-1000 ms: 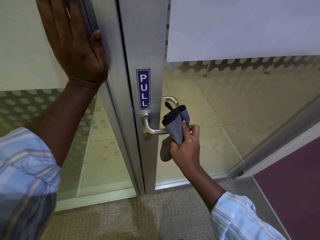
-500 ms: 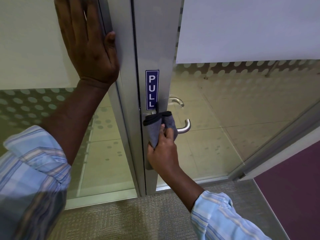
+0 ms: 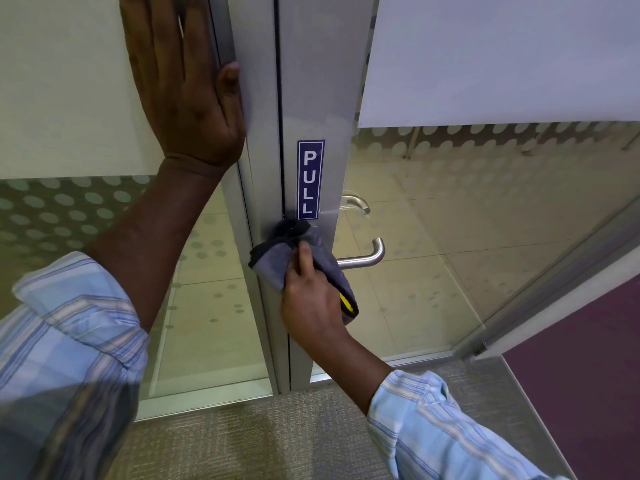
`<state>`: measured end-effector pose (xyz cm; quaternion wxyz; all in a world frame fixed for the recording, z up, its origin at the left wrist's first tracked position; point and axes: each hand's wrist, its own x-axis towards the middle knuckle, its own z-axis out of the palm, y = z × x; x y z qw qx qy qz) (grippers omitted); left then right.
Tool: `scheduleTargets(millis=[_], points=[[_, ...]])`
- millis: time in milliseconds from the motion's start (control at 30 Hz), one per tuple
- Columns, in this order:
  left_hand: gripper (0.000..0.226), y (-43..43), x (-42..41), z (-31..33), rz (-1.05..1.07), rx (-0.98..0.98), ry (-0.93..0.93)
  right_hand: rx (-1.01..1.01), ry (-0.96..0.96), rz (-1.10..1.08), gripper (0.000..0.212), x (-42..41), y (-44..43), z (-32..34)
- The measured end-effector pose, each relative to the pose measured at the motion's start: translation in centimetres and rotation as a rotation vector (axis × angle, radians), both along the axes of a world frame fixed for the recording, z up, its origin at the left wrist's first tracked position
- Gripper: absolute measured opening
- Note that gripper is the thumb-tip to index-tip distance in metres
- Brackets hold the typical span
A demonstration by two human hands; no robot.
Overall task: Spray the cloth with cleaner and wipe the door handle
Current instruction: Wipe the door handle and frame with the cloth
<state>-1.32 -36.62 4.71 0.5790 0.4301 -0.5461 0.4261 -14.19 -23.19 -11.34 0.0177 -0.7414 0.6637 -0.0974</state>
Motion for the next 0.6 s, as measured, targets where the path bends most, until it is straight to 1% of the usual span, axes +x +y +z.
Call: scheduleTargets(millis=[67,200,267,400,600], points=[[0.046,0.5,-0.1,0.1,-0.009,0.044,0.012,0.021,0.080,0.020,0.068,-0.3,0.1,0.2],[0.047,1.1,-0.1,0.5,-0.012,0.089,0.014,-0.047,0.285,0.120,0.053,-2.0,1.0,-0.6],[0.048,1.3,-0.1,0.5,-0.010,0.128,0.003,-0.091,0.343,0.148,0.054,-2.9,1.3,-1.1],[0.048,1.2,-0.1,0.5,-0.002,0.100,-0.001,-0.147,0.339,0.176,0.066,-4.4,1.4,-1.6],[0.045,1.1,-0.2,0.4,0.009,0.084,-0.002,-0.201,0.347,0.256,0.069,-6.9,1.7,-2.3]])
